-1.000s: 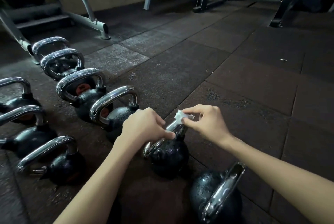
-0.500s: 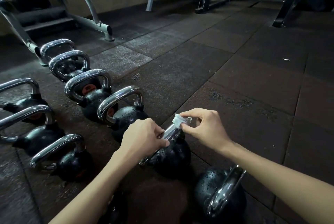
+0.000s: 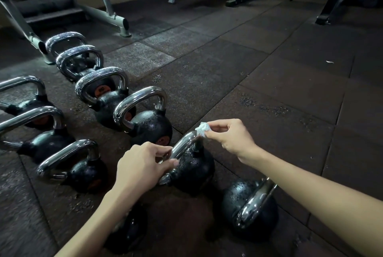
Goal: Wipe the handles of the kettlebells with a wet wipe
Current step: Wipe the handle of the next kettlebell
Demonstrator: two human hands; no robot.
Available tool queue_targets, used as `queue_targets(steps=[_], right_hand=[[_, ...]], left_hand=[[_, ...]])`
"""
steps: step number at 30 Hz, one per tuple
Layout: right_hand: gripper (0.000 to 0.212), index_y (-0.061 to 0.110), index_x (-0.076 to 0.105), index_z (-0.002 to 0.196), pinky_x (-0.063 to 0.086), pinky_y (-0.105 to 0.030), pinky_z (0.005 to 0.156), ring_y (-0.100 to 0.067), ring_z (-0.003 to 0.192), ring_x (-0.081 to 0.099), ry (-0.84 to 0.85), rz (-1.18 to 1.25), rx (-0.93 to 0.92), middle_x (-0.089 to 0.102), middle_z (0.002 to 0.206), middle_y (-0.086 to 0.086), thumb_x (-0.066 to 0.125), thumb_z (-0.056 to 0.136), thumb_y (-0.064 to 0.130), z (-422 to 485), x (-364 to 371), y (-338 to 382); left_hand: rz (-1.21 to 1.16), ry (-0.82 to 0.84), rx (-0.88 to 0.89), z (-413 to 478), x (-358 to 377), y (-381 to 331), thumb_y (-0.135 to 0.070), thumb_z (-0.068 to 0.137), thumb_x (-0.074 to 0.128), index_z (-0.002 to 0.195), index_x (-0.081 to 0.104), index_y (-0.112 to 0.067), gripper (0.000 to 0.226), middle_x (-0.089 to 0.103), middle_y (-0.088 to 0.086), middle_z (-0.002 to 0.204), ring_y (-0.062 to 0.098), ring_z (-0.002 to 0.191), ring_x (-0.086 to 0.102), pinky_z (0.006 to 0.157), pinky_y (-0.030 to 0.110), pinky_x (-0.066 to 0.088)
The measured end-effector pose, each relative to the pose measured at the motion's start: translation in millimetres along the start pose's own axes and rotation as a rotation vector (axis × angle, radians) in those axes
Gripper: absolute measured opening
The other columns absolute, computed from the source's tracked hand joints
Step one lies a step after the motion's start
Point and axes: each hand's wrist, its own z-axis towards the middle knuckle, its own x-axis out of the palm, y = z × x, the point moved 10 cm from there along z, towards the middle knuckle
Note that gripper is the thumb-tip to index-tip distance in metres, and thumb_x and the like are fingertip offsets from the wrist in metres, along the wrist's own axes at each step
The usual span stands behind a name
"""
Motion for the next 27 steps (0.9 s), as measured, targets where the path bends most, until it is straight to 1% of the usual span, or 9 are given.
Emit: queue_targets(steps=[2, 5, 6, 8, 9, 13, 19, 23, 27], right_hand=[[0.023, 0.025, 0.082, 0.104, 0.051, -0.012, 0.069, 0.002, 0.08, 0.072, 0.015, 0.011, -0.039, 0.08, 0.092, 0.011, 0.086, 0.081, 0.025, 0.7, 3.7, 6.0], [0.023, 0.021, 0.082, 0.105, 0.044, -0.007, 0.057, 0.007, 0.061, 0.064, 0.043, 0.041, -0.009, 0.08, 0.09, 0.008, 0.086, 0.083, 0.024, 0.8, 8.3, -1.4], [0.023, 0.021, 0.082, 0.105, 0.047, -0.008, 0.061, 0.007, 0.066, 0.067, 0.051, 0.031, 0.005, 0.08, 0.091, 0.008, 0.086, 0.082, 0.023, 0.9, 8.7, -7.9], [0.024, 0.023, 0.082, 0.104, 0.055, -0.017, 0.08, 0.003, 0.087, 0.073, 0.055, -0.035, 0.024, 0.08, 0.093, 0.011, 0.088, 0.08, 0.023, 0.7, 8.8, -19.9], [0.025, 0.023, 0.083, 0.103, 0.054, -0.018, 0.083, 0.002, 0.092, 0.073, 0.052, -0.076, 0.024, 0.08, 0.094, 0.013, 0.088, 0.079, 0.022, 0.9, 7.8, -21.9], [0.023, 0.024, 0.083, 0.1, 0.05, -0.009, 0.075, 0.006, 0.09, 0.072, 0.07, -0.146, -0.025, 0.08, 0.091, 0.016, 0.088, 0.078, 0.018, 6.8, 4.3, -10.6], [0.018, 0.024, 0.083, 0.094, 0.057, -0.02, 0.083, 0.002, 0.085, 0.074, 0.196, -0.442, -0.064, 0.08, 0.084, 0.009, 0.086, 0.077, 0.023, 12.0, 19.8, -5.3], [0.021, 0.026, 0.083, 0.096, 0.05, -0.011, 0.073, 0.004, 0.084, 0.073, 0.159, -0.342, -0.041, 0.08, 0.083, 0.01, 0.087, 0.076, 0.02, 17.4, 10.3, -2.6], [0.03, 0.028, 0.083, 0.099, 0.051, -0.013, 0.073, 0.007, 0.082, 0.071, 0.211, -0.424, 0.003, 0.08, 0.086, 0.012, 0.083, 0.073, 0.012, 13.0, 16.7, -19.6]], left_hand=[[-0.022, 0.015, -0.007, -1.7, 0.4, 3.9, -0.073, 0.073, 0.075, 0.113, 0.071, -0.058, 0.043, 0.076, -0.025, 0.104, 0.008, 0.106, 0.07, 0.078, 0.029, 0.053], [-0.006, 0.018, -0.003, -7.1, -0.3, 4.6, -0.073, 0.074, 0.074, 0.114, 0.07, -0.058, 0.044, 0.076, -0.025, 0.103, 0.006, 0.103, 0.069, 0.072, 0.027, 0.049], [0.004, 0.014, -0.001, -8.9, -0.8, 3.7, -0.074, 0.074, 0.073, 0.116, 0.07, -0.058, 0.045, 0.076, -0.024, 0.104, 0.006, 0.103, 0.069, 0.07, 0.027, 0.047], [0.018, 0.005, 0.0, -10.5, -1.7, 1.9, -0.075, 0.076, 0.072, 0.118, 0.068, -0.058, 0.046, 0.076, -0.021, 0.107, 0.009, 0.104, 0.069, 0.069, 0.028, 0.044], [0.012, 0.004, -0.003, -10.1, -1.7, 1.7, -0.074, 0.076, 0.072, 0.118, 0.068, -0.058, 0.046, 0.076, -0.021, 0.107, 0.009, 0.105, 0.069, 0.069, 0.028, 0.045], [-0.012, 0.028, -0.026, -5.8, 0.1, 4.4, -0.075, 0.073, 0.073, 0.114, 0.068, -0.061, 0.043, 0.075, -0.025, 0.105, 0.008, 0.106, 0.069, 0.077, 0.029, 0.053], [-0.017, 0.042, -0.036, -6.1, 0.9, 8.0, -0.074, 0.073, 0.074, 0.113, 0.067, -0.063, 0.042, 0.076, -0.021, 0.103, 0.011, 0.105, 0.07, 0.083, 0.033, 0.056], [-0.03, 0.039, -0.027, -4.5, 0.0, 4.0, -0.071, 0.075, 0.075, 0.114, 0.069, -0.06, 0.041, 0.076, -0.023, 0.106, 0.01, 0.106, 0.07, 0.078, 0.03, 0.053], [-0.1, 0.039, 0.02, 5.6, 5.4, -6.9, -0.065, 0.075, 0.078, 0.11, 0.073, -0.056, 0.036, 0.077, -0.02, 0.106, 0.009, 0.105, 0.071, 0.085, 0.032, 0.056]])
